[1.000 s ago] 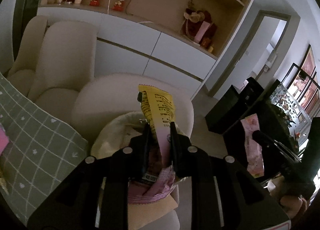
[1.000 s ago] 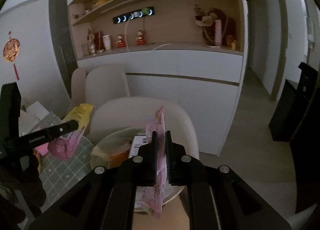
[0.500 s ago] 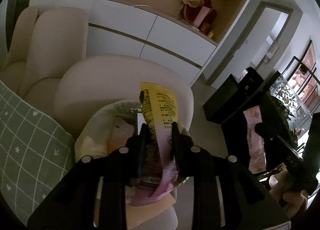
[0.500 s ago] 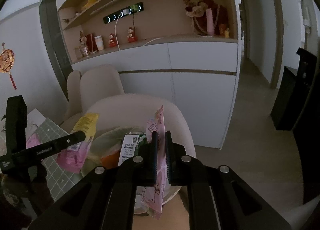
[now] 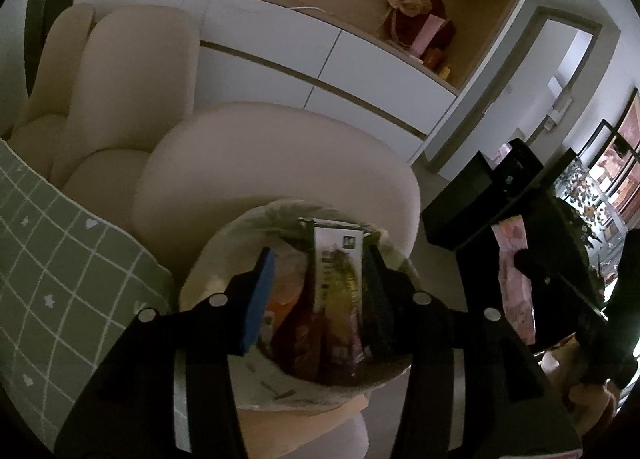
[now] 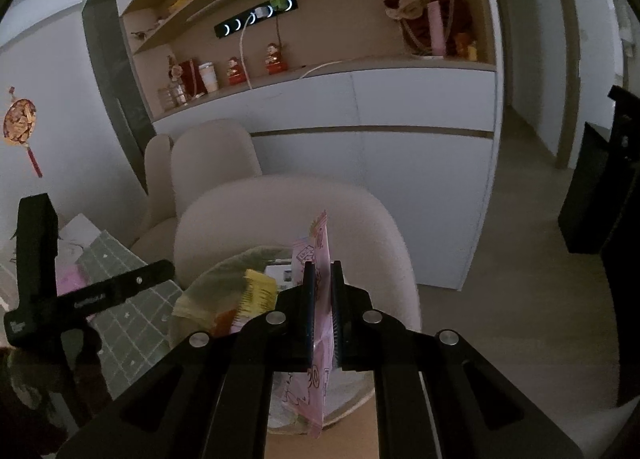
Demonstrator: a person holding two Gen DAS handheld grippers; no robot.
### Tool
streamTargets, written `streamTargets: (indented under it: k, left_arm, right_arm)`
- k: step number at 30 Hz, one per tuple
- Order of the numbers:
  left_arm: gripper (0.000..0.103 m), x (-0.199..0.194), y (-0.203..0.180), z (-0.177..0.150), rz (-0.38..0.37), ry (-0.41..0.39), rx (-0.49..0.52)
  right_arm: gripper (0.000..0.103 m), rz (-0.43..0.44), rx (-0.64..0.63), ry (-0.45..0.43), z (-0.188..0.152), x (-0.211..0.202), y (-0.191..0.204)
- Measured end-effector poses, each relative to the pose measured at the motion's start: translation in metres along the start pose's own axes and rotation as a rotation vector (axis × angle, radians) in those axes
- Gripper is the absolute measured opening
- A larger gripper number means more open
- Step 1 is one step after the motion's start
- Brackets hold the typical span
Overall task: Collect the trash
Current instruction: 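Open the left tool over the trash bag while the right tool releases the pink wrapper into it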
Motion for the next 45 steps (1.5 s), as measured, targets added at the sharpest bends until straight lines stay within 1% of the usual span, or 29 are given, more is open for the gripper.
streamTargets:
  k: [7, 10, 17, 20, 23, 24, 25, 27, 29, 31, 36, 40, 42, 44, 45]
  left_arm:
    - [0.045, -0.026, 0.016, -0.005, 0.023, -0.009, 0.013]
    - [0.045, -0.035, 0.022, -0.008, 0.027, -0.005, 0.020]
    - [0.045, -0.046, 0.041, -0.011, 0.036, -0.013, 0.007]
    - [0.045, -0.045, 0.050, -0.011, 0.041, -0.012, -0.013]
    - [0.045, -0.043, 0.055, -0.013, 0.046, -0.006, -0.027]
    - [0.045, -0.042, 0.056, -0.014, 0.047, -0.001, -0.029]
    - [0.046, -0.042, 0.056, -0.015, 0.049, 0.002, -0.030]
    - [0.046, -0.042, 0.055, -0.017, 0.051, 0.007, -0.027]
    - [0.046, -0.045, 0.051, -0.020, 0.054, 0.008, -0.021]
    - [0.046, -0.048, 0.049, -0.023, 0.060, 0.009, -0.026]
    - [0.046, -0.058, 0.044, -0.035, 0.076, 0.008, -0.041]
    - [0.046, -0.067, 0.040, -0.041, 0.093, 0.001, -0.017]
    - [0.046, -0.073, 0.040, -0.044, 0.100, -0.003, -0.005]
    - [0.046, -0.079, 0.043, -0.048, 0.118, -0.001, 0.004]
    - [0.046, -0.081, 0.045, -0.049, 0.125, 0.001, 0.005]
  right_arm:
    - [0.009, 0.082, -0.031, 0.028, 0.005, 0.034, 0.037]
    - [0.009, 0.108, -0.038, 0.064, 0.001, 0.055, 0.054]
    - [0.009, 0.122, -0.036, 0.128, -0.010, 0.094, 0.076]
    - [0.009, 0.117, -0.044, 0.142, -0.014, 0.102, 0.080]
    - [0.011, 0.114, -0.048, 0.167, -0.020, 0.107, 0.080]
    - [0.017, 0.108, -0.052, 0.166, -0.020, 0.108, 0.079]
    - [0.025, 0.098, -0.055, 0.162, -0.021, 0.107, 0.078]
    - [0.029, 0.093, -0.051, 0.152, -0.023, 0.104, 0.075]
    - [0.030, 0.098, -0.046, 0.146, -0.024, 0.096, 0.071]
    - [0.035, 0.100, -0.048, 0.135, -0.024, 0.089, 0.069]
    - [0.035, 0.091, -0.045, 0.111, -0.026, 0.066, 0.060]
    - [0.035, 0.050, -0.042, 0.084, -0.027, 0.048, 0.051]
    - [0.035, 0.049, -0.025, 0.078, -0.028, 0.040, 0.048]
    - [0.037, 0.046, -0.034, 0.069, -0.032, 0.032, 0.051]
    - [0.040, 0.043, -0.041, 0.066, -0.034, 0.030, 0.052]
Point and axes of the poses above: each gripper's, at about its wrist camera, not at the fingertips, and x roughly the way its jaws point, y to its left, z to its top, the point moved 3 cm from there along x, roughly the way its jaws point, and after that the axes turned 7 degrees about -y, right-handed, at the moved point
